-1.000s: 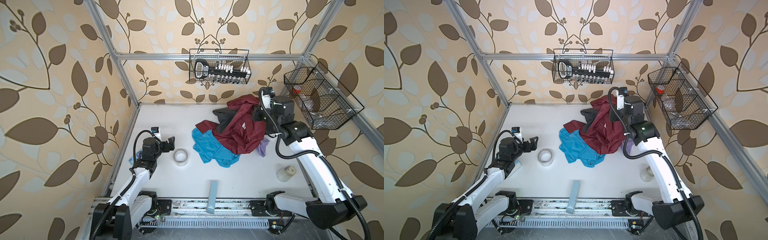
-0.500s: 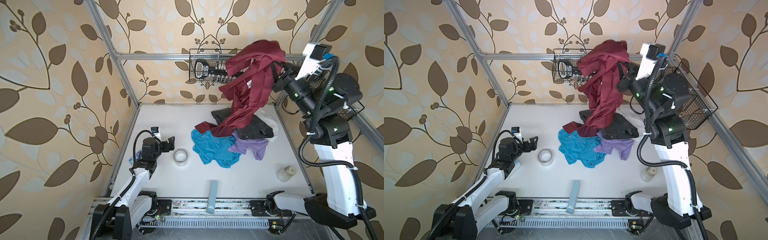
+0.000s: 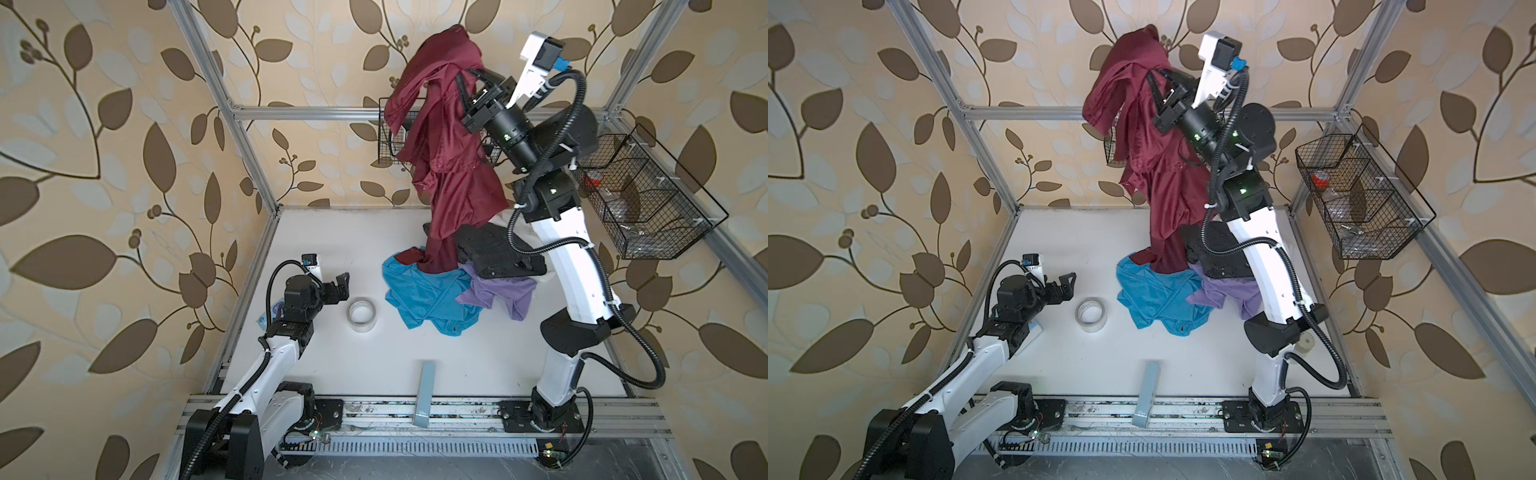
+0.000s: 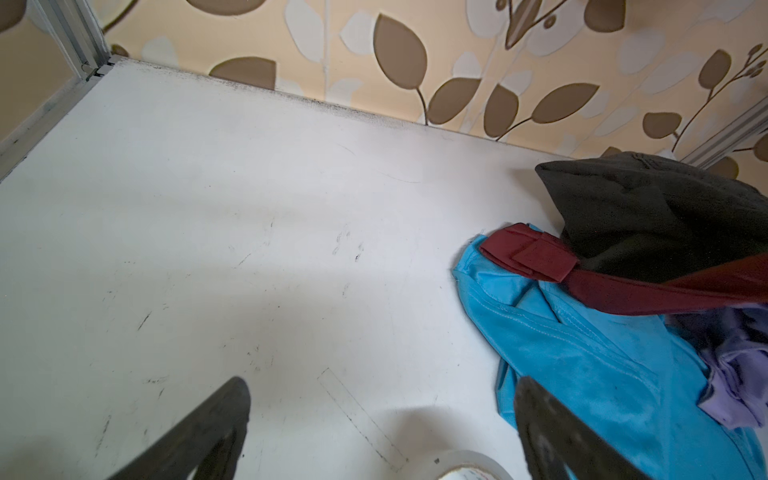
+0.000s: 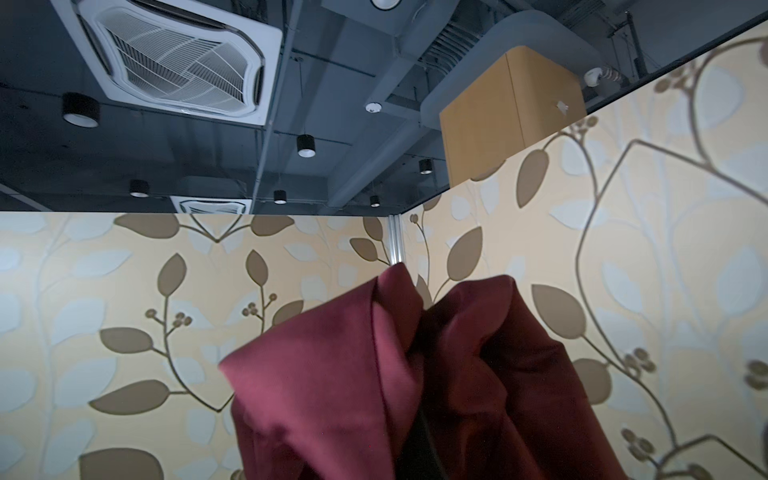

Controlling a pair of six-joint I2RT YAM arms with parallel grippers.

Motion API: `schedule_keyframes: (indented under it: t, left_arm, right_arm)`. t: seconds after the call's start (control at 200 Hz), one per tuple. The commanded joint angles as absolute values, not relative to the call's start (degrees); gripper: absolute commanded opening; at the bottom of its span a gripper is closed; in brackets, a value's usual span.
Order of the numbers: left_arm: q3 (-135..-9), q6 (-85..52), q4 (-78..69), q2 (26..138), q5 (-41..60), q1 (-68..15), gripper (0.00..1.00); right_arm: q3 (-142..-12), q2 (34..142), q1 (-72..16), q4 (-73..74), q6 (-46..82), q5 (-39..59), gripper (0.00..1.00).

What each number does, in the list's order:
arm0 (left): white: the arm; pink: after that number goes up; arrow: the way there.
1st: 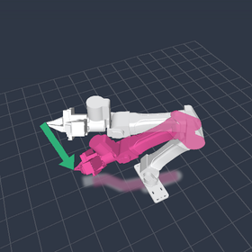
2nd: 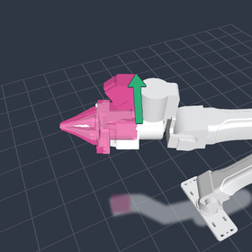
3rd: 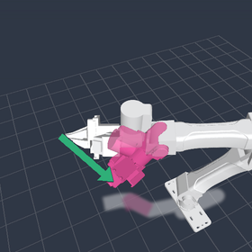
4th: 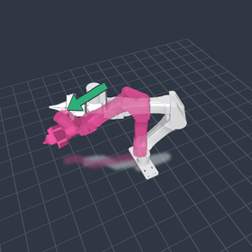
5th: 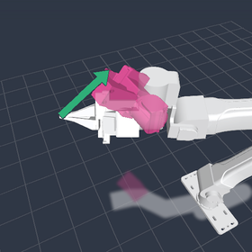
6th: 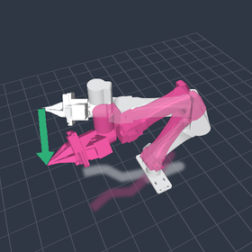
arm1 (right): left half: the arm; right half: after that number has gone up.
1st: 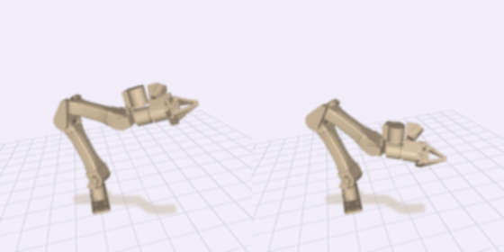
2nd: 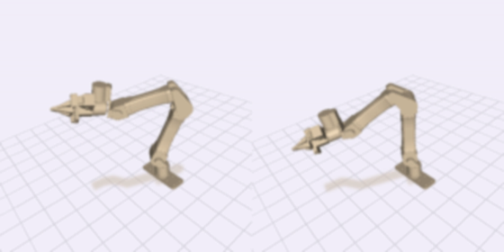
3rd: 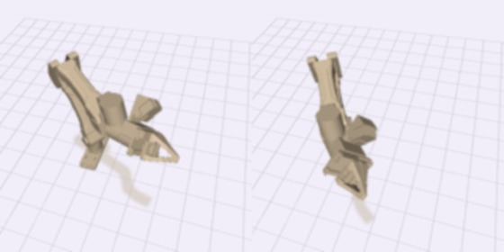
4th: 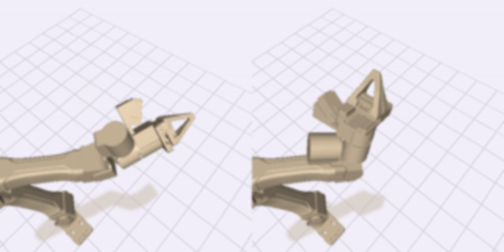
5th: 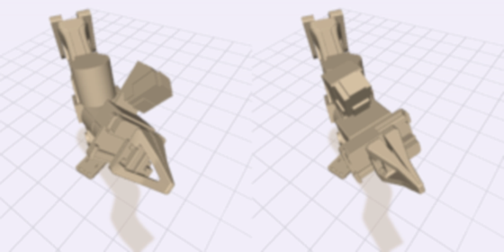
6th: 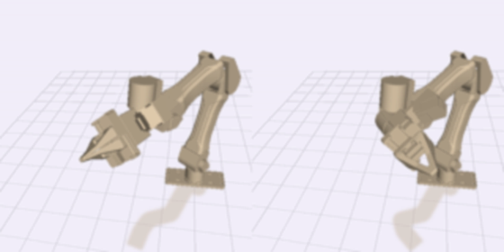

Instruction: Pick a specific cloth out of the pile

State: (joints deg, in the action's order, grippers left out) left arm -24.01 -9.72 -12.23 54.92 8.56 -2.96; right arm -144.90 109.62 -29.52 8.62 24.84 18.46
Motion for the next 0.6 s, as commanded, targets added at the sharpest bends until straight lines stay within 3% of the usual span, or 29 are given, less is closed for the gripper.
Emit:
schedule_keyframes:
  t: [0.0,0.145,0.595]
  left_arm:
    - [-24.10,-10.60,-14.58,54.05,8.48,-2.99,0.99]
    - [-24.07,-10.88,-14.41,53.81,8.68,-2.99,0.99]
    - [-24.36,-11.08,-14.63,54.56,9.17,-3.52,0.99]
  right_arm:
    - [-143.35,109.16,-34.53,21.40,23.81,21.97,0.00]
    - [-139.48,114.55,-37.87,20.00,20.98,24.84,0.00]
    - [-144.64,141.33,-37.30,24.86,22.59,25.12,0.00]
